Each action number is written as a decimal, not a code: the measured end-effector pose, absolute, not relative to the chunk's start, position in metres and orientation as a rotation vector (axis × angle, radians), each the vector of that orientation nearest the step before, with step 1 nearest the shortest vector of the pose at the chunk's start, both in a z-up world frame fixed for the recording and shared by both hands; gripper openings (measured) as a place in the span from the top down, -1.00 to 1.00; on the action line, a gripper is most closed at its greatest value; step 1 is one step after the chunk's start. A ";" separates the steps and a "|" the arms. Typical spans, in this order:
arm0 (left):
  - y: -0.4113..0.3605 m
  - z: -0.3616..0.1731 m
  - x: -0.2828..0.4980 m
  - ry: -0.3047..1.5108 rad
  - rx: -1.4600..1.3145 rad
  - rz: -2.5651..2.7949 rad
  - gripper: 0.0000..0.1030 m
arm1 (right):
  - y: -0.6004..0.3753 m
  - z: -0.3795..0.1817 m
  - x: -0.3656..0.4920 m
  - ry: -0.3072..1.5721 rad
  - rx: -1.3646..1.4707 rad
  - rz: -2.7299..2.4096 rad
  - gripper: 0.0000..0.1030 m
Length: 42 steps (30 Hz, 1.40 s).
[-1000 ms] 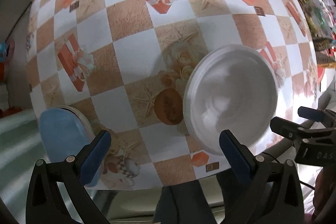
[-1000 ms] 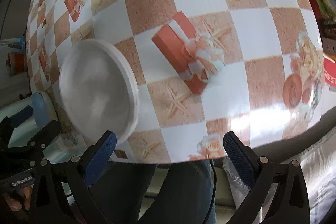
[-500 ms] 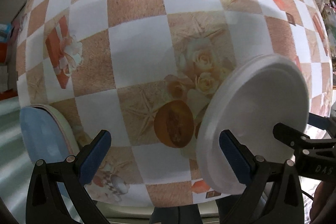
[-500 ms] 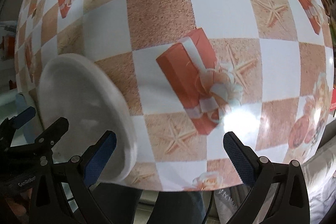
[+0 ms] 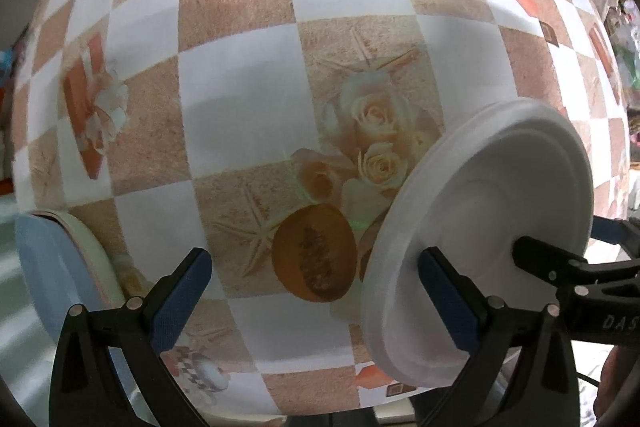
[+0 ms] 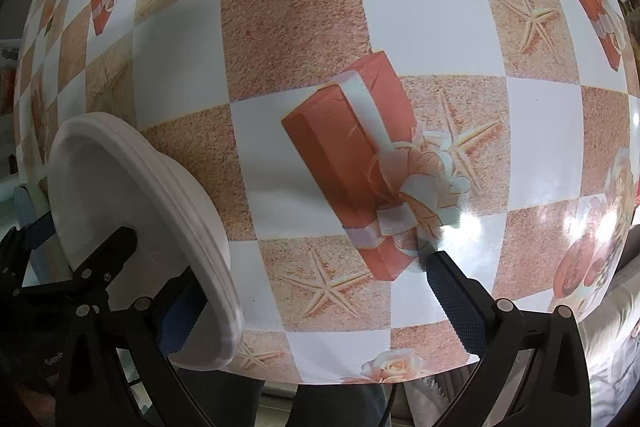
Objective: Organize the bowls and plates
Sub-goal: 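Close the right gripper on the rim of the stacked white bowls, then lift the bowl stack with the right gripper and lower it onto the blue plate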
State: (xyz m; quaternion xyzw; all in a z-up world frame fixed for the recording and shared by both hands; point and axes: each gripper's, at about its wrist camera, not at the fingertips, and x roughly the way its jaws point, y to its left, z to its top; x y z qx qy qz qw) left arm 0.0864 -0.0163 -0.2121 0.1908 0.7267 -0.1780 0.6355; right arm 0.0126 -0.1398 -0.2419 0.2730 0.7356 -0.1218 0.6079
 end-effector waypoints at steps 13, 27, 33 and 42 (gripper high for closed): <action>-0.039 -0.201 0.069 1.641 0.457 -0.485 -0.20 | -0.153 -0.234 0.011 1.663 0.634 -0.230 -0.35; -0.004 -0.202 0.048 1.677 0.432 -0.484 0.24 | -0.090 -0.237 0.028 1.702 0.658 -0.118 0.51; 0.032 -0.203 0.051 1.694 0.390 -0.419 0.23 | -0.056 -0.241 0.050 1.737 0.600 -0.036 0.51; 0.052 -0.207 0.048 1.707 0.357 -0.415 0.23 | -0.049 -0.251 0.071 1.782 0.557 0.007 0.51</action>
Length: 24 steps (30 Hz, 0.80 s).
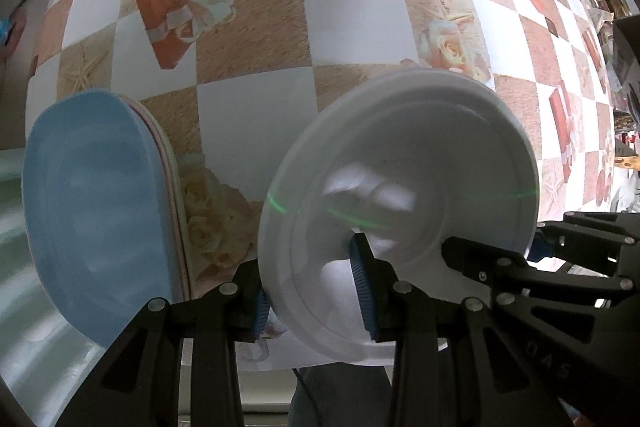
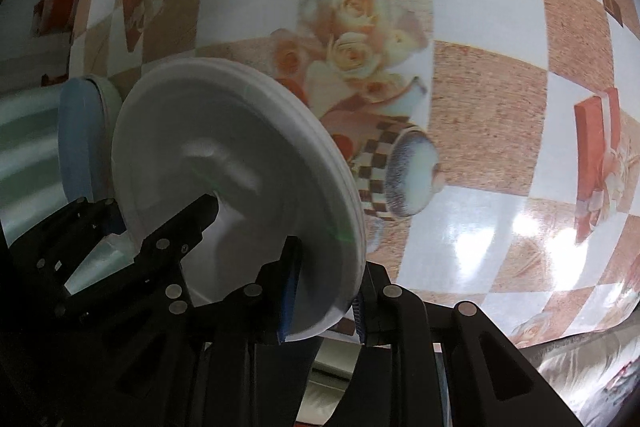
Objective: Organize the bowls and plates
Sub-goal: 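Lift the bowl stack with the right gripper and lower it onto the blue plate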
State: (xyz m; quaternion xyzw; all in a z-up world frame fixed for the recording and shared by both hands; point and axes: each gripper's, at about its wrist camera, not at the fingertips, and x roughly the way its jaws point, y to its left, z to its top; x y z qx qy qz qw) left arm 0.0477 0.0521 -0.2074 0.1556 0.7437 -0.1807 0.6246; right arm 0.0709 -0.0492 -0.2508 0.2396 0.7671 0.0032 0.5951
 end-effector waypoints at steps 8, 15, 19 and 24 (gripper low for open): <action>0.063 -0.216 0.064 1.706 0.341 -0.418 0.23 | -0.003 -0.280 0.072 1.807 0.527 0.016 0.50; 0.063 -0.208 0.060 1.680 0.330 -0.446 0.23 | -0.007 -0.263 0.078 1.796 0.510 0.010 0.50; 0.067 -0.194 0.068 1.648 0.315 -0.448 0.23 | -0.008 -0.254 0.083 1.778 0.511 0.004 0.50; 0.080 -0.178 0.077 1.614 0.281 -0.437 0.23 | -0.006 -0.240 0.094 1.749 0.494 0.016 0.50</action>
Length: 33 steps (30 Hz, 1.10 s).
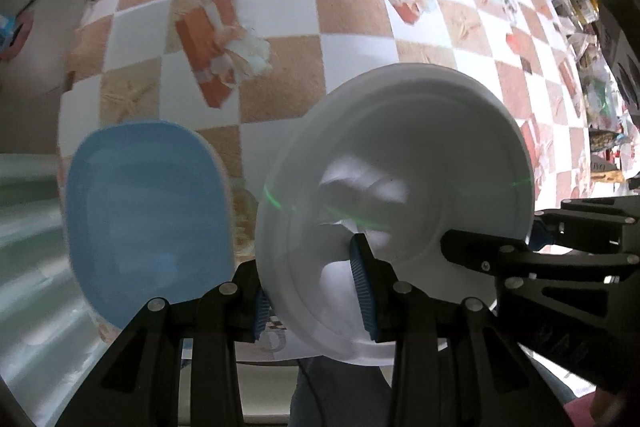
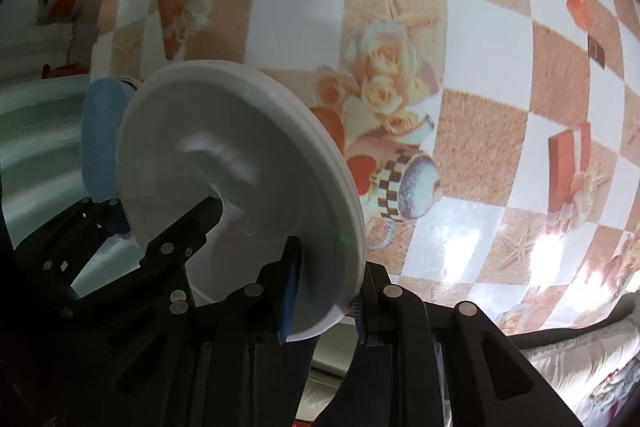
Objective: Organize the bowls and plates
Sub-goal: 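Lift the bowl stack with the right gripper and lower it onto the blue plate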
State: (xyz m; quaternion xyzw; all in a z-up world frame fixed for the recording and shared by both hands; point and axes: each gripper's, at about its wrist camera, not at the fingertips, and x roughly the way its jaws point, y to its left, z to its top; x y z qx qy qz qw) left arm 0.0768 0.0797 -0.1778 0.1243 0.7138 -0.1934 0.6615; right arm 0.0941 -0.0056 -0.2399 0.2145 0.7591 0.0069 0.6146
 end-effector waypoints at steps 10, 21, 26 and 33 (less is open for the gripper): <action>0.129 -0.149 0.097 1.575 0.178 -0.316 0.23 | 0.032 -0.216 0.135 1.709 0.399 0.106 0.50; 0.200 -0.146 0.107 1.576 0.095 -0.171 0.23 | 0.131 -0.222 0.164 1.724 0.247 0.238 0.50; 0.222 -0.154 0.108 1.597 0.067 -0.131 0.23 | 0.168 -0.235 0.173 1.743 0.196 0.266 0.50; 0.231 -0.164 0.110 1.611 0.060 -0.116 0.24 | 0.190 -0.245 0.178 1.763 0.179 0.270 0.50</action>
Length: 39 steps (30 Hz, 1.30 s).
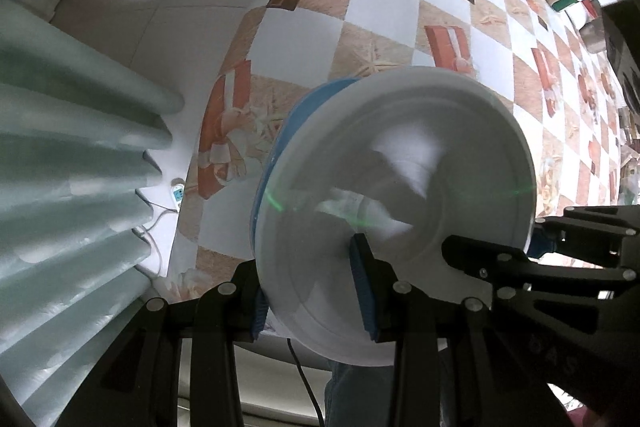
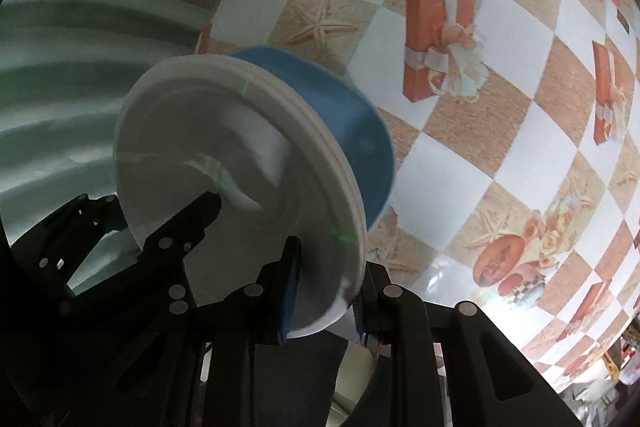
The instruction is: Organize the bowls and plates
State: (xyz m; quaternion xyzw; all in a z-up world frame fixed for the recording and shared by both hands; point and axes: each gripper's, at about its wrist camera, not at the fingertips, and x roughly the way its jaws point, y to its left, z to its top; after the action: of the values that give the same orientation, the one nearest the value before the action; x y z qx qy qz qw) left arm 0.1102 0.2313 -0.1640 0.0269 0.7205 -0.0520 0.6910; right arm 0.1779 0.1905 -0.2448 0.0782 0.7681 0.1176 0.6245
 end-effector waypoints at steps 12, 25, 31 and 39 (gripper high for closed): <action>0.242 -0.155 0.111 1.550 0.054 -0.080 -0.21 | 0.183 -0.233 0.176 1.741 0.183 0.270 0.50; 0.254 -0.137 0.108 1.502 0.074 -0.041 -0.99 | 0.144 -0.201 0.162 1.666 0.199 0.223 -0.80; 0.235 -0.123 0.104 1.475 0.093 -0.110 -0.99 | 0.136 -0.181 0.150 1.547 0.199 0.184 -1.00; 0.215 -0.112 0.102 1.456 0.160 -0.158 -0.99 | 0.127 -0.163 0.137 1.517 0.178 0.149 -1.00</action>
State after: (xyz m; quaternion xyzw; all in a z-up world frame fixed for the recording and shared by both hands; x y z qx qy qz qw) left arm 0.1019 0.2154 -0.1122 0.0728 0.6638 -0.0721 0.7408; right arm 0.1373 0.1275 -0.1630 0.0803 0.6863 0.0672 0.7197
